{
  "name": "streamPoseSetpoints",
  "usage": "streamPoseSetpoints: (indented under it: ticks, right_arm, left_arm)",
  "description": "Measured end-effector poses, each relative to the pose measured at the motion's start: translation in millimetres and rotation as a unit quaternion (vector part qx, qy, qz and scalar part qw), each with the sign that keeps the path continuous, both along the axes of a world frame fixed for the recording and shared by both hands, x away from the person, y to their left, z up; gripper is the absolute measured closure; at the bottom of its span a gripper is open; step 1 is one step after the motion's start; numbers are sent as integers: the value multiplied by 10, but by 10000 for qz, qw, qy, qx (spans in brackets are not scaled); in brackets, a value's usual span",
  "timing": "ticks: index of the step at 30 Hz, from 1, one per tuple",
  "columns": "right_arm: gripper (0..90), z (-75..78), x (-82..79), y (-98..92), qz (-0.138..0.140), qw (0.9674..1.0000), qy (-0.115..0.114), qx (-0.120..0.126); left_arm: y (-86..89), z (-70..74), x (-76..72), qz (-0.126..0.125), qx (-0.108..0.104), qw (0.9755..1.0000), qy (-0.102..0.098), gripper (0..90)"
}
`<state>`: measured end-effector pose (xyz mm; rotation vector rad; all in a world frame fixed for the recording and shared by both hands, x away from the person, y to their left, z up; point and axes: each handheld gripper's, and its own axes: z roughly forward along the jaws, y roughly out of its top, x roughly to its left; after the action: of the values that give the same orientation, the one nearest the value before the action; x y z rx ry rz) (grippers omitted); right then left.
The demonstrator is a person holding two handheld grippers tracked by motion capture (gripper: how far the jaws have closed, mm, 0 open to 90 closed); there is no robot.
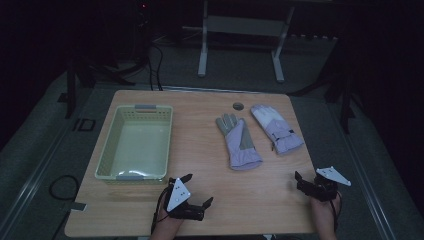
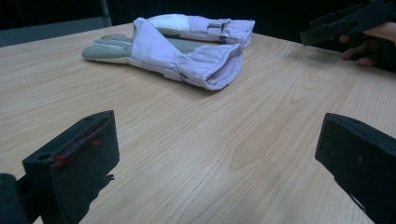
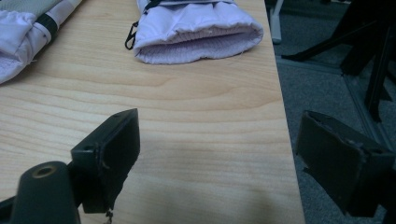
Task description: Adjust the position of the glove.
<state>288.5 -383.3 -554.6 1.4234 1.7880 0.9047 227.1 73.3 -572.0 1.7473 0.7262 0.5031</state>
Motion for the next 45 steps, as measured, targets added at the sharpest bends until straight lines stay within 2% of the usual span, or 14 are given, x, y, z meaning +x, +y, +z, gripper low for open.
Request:
streamPoseSetpoints:
  ticks: [10,14,17,20,21,24,25,26,27,29,36,37,41,45]
  right_arm:
    - [133,43,-29,41,252,9996,89,29]
    - [133,150,-27,43,290,9995,116,47]
    - [134,310,-28,34,303,9994,89,169]
    - [134,402,-22,37,314,9994,78,148]
    - [135,507,-14,39,363,9991,57,232]
    - [134,612,6,44,394,9988,28,291]
    - [134,715,25,58,420,9986,-12,310]
    - [134,715,25,58,420,9986,-12,310]
    - [134,813,44,71,448,9984,-63,326]
    - [134,899,72,92,505,9981,-65,349]
    - [134,1094,159,213,678,9971,-136,319]
    - [134,1147,200,261,794,9962,-107,347]
    - [131,1234,260,355,847,9958,-61,349]
    - [120,1298,306,451,851,9961,-82,234]
  left_arm:
    - [0,1,7,9,-4,10000,33,0]
    - [-4,2,3,1,20,10000,13,0]
    - [-4,1,1,1,16,10000,9,0]
    - [-5,2,0,0,24,10000,6,0]
    - [-6,2,0,-1,29,10000,3,0]
    - [-5,2,0,-2,28,10000,5,0]
    - [-3,2,3,-9,28,10000,13,0]
    - [-3,2,3,-9,28,10000,13,0]
    - [-4,2,2,-5,27,10000,13,0]
    - [-5,2,1,-4,33,10000,9,0]
    - [-3,2,5,-9,9,10000,13,0]
    - [1,2,8,-23,-9,10000,40,0]
    - [3,1,10,-33,-26,10000,51,0]
    - [2,2,10,-38,-12,10000,42,0]
